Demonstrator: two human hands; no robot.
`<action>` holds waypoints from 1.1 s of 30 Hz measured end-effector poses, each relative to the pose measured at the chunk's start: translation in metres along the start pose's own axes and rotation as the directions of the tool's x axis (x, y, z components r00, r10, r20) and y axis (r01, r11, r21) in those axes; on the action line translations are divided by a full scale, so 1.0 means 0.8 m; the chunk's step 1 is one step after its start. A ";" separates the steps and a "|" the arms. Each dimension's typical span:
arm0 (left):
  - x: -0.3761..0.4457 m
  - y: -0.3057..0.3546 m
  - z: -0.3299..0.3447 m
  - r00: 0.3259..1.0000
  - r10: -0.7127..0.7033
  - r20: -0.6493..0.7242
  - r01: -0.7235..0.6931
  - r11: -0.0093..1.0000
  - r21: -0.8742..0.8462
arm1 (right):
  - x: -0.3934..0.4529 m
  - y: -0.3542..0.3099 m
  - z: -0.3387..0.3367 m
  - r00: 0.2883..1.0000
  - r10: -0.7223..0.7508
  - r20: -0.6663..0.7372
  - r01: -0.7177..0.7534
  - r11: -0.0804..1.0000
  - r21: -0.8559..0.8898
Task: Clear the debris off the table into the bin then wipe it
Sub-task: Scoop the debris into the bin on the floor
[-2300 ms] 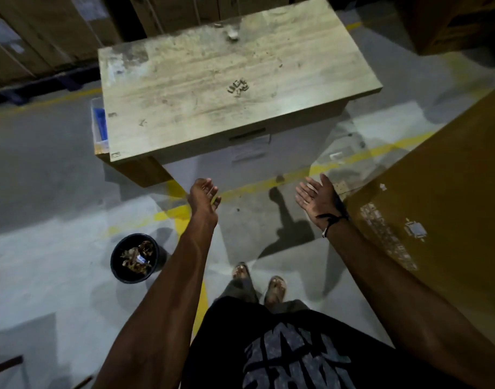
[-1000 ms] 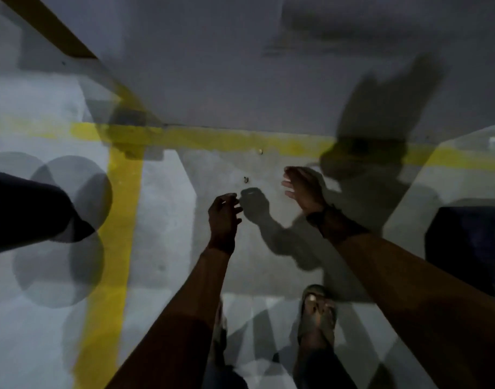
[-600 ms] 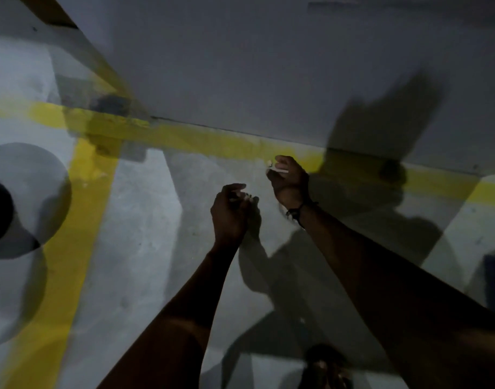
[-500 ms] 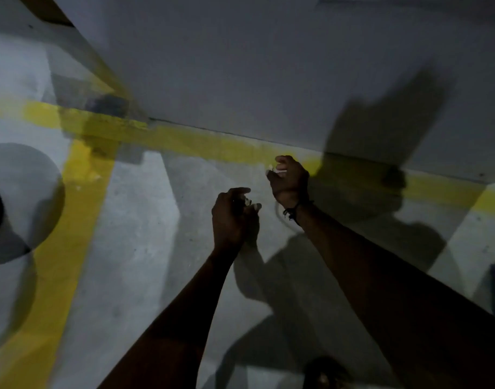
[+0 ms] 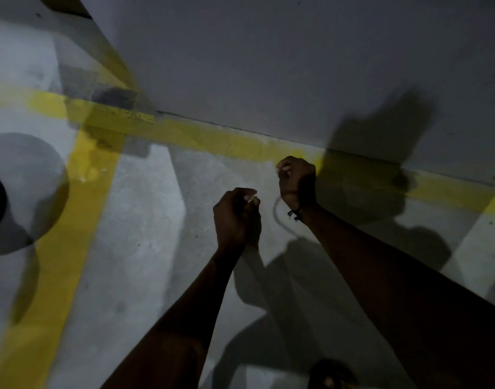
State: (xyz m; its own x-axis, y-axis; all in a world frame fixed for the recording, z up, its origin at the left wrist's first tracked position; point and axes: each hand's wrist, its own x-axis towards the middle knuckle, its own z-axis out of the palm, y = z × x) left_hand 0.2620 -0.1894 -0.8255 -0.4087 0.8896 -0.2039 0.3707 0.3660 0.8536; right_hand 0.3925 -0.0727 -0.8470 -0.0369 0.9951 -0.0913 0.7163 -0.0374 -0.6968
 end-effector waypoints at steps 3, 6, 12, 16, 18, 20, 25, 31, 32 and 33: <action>-0.007 0.012 -0.020 1.000 -0.016 -0.010 0.015 0.994 -0.107 | -0.017 -0.015 -0.022 0.952 0.078 0.296 -0.137 0.973 0.186; -0.023 0.026 -0.048 0.995 -0.104 0.004 0.103 0.975 -0.195 | -0.042 -0.044 -0.047 0.879 0.130 0.459 -0.322 0.871 0.371; -0.083 0.076 -0.130 0.976 -0.193 -0.104 0.137 0.907 -0.398 | -0.107 -0.141 -0.094 0.826 0.112 0.553 -0.403 0.803 0.439; -0.129 0.123 -0.210 0.918 -0.360 -0.167 0.227 0.821 -0.524 | -0.152 -0.241 -0.127 0.802 0.066 0.593 -0.390 0.810 0.437; -0.150 0.148 -0.244 0.881 -0.429 -0.199 0.264 0.795 -0.546 | -0.167 -0.283 -0.140 0.780 0.058 0.623 -0.410 0.801 0.437; -0.175 0.173 -0.294 0.842 -0.481 -0.246 0.265 0.764 -0.588 | -0.188 -0.344 -0.155 0.739 0.060 0.671 -0.458 0.776 0.435; -0.219 0.239 -0.411 0.753 -0.574 -0.321 0.227 0.685 -0.692 | -0.245 -0.494 -0.187 0.670 0.068 0.739 -0.484 0.795 0.366; -0.240 0.285 -0.542 0.649 -0.655 -0.388 0.152 0.611 -0.777 | -0.294 -0.639 -0.173 0.627 0.038 0.778 -0.425 0.854 0.301; -0.238 0.286 -0.560 0.639 -0.659 -0.396 0.151 0.613 -0.776 | -0.298 -0.658 -0.166 0.624 0.035 0.781 -0.418 0.859 0.295; -0.236 0.285 -0.582 0.626 -0.666 -0.406 0.150 0.613 -0.776 | -0.303 -0.679 -0.155 0.616 0.037 0.787 -0.409 0.869 0.279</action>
State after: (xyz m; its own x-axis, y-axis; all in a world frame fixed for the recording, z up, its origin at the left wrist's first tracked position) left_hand 0.0356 -0.4012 -0.3695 -0.8411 0.2026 -0.5016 -0.4806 0.1457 0.8648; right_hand 0.0988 -0.2820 -0.3581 -0.5449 0.5395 -0.6419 0.4425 -0.4652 -0.7666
